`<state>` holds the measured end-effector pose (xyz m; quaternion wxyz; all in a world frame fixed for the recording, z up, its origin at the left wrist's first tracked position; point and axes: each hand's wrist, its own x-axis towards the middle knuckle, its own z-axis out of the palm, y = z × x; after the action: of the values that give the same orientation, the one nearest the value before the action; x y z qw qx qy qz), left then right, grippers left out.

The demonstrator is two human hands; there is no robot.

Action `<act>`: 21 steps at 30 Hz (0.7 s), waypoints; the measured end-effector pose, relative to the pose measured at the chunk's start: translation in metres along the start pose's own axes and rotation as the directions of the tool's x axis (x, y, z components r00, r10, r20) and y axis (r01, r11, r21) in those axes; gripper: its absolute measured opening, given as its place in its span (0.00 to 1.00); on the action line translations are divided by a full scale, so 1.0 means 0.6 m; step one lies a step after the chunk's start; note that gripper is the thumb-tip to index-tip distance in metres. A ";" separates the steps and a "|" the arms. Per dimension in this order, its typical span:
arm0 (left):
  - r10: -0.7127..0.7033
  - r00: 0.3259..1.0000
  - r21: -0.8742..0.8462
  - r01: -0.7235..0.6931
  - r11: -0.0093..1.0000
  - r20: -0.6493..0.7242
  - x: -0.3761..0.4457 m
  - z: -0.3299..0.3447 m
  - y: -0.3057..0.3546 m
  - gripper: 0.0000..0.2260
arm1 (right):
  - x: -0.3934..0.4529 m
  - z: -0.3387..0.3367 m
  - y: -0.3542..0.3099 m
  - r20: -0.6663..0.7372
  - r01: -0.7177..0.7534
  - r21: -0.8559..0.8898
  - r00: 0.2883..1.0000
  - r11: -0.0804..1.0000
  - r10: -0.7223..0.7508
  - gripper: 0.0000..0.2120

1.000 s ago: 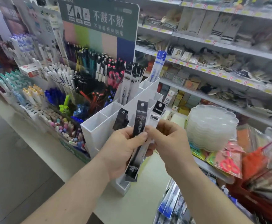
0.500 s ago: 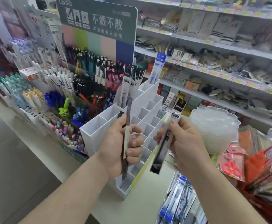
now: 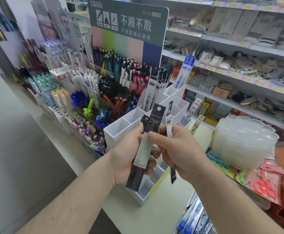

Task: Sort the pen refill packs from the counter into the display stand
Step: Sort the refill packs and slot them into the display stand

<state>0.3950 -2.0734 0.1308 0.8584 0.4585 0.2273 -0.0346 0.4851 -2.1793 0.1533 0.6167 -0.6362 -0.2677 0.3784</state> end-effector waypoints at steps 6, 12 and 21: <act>0.524 0.786 0.276 -0.450 0.849 -0.329 -0.049 -0.041 0.025 0.21 | 0.027 -0.005 0.007 -0.300 0.123 0.025 0.948 0.992 -0.110 0.12; 0.675 0.614 0.333 -0.588 0.737 -0.410 -0.074 -0.063 0.035 0.15 | 0.053 0.027 0.034 -0.336 0.110 -0.215 0.924 0.970 -0.180 0.10; 0.669 0.678 0.440 -0.523 0.730 -0.305 -0.066 -0.053 0.023 0.09 | 0.076 0.057 0.087 -0.238 -0.033 -0.538 0.964 0.842 -0.114 0.10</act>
<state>0.3517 -2.0458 0.1430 0.6601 0.6344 0.2434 0.3204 0.4767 -2.1276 0.0967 0.4514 -0.8217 -0.2927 0.1880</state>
